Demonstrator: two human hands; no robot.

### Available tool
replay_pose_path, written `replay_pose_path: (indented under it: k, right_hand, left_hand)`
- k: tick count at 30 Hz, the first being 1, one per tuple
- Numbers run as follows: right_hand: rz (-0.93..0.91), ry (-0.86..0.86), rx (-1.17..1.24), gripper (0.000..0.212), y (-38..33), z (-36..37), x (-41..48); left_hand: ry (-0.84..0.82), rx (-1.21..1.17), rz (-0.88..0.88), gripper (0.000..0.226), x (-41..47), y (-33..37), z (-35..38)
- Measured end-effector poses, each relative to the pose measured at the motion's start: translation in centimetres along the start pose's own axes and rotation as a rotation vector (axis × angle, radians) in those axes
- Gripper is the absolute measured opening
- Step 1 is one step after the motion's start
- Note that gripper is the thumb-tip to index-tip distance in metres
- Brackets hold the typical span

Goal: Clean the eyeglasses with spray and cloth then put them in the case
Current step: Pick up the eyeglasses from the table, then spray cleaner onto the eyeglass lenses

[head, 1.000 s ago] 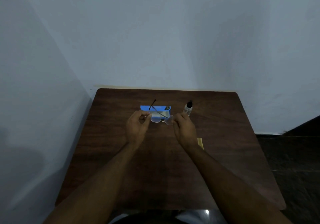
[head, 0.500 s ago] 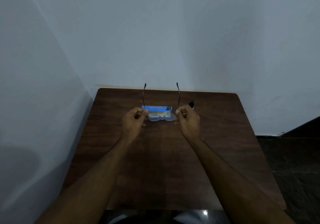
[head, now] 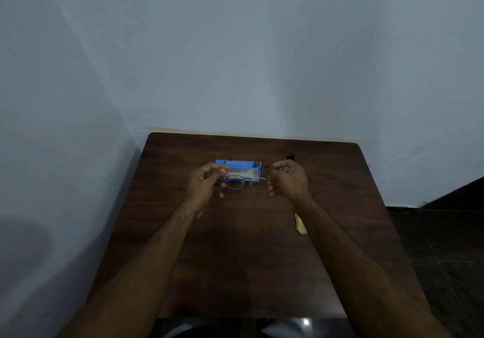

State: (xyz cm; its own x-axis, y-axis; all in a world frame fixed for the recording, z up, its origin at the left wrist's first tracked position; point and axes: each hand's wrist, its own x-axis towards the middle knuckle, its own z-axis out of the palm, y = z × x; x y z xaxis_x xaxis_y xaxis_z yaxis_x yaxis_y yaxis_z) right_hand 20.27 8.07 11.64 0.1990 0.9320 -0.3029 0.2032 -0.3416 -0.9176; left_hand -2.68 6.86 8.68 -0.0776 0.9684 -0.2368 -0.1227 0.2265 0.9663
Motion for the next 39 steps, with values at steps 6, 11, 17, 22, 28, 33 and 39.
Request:
replay_pose_path:
  k: [6, 11, 17, 22, 28, 33, 39]
  right_hand:
    - [0.033, 0.059, -0.003, 0.017, -0.7, -2.0, -0.4]
    - [0.035, 0.085, -0.009, 0.024, -0.1, -3.5, -0.2]
    - [0.063, 0.105, 0.023, 0.038, 1.3, -4.5, 0.3]
    - [0.097, 0.056, 0.050, 0.040, 2.8, -5.0, 1.3]
    - [0.146, 0.062, 0.019, 0.025, 5.2, -5.1, 4.1]
    - [-0.013, 0.234, -0.207, 0.015, 7.4, -5.3, 7.5]
    - [-0.144, 0.204, -0.420, 0.060, 10.1, -4.0, 11.8]
  left_hand:
    - [-0.210, -0.235, -0.131, 0.037, -1.5, 0.3, 0.2]
    - [-0.225, -0.281, -0.146, 0.046, -2.0, 0.1, 1.8]
    - [-0.160, -0.282, -0.157, 0.042, -2.3, -1.0, 3.7]
    - [-0.078, -0.249, -0.139, 0.030, -2.4, -1.8, 5.0]
    - [0.017, -0.180, -0.161, 0.026, -2.5, -1.9, 5.9]
    - [0.075, -0.179, -0.182, 0.015, -2.5, -1.9, 5.8]
    - [0.151, -0.204, -0.204, 0.013, -3.1, -1.2, 6.2]
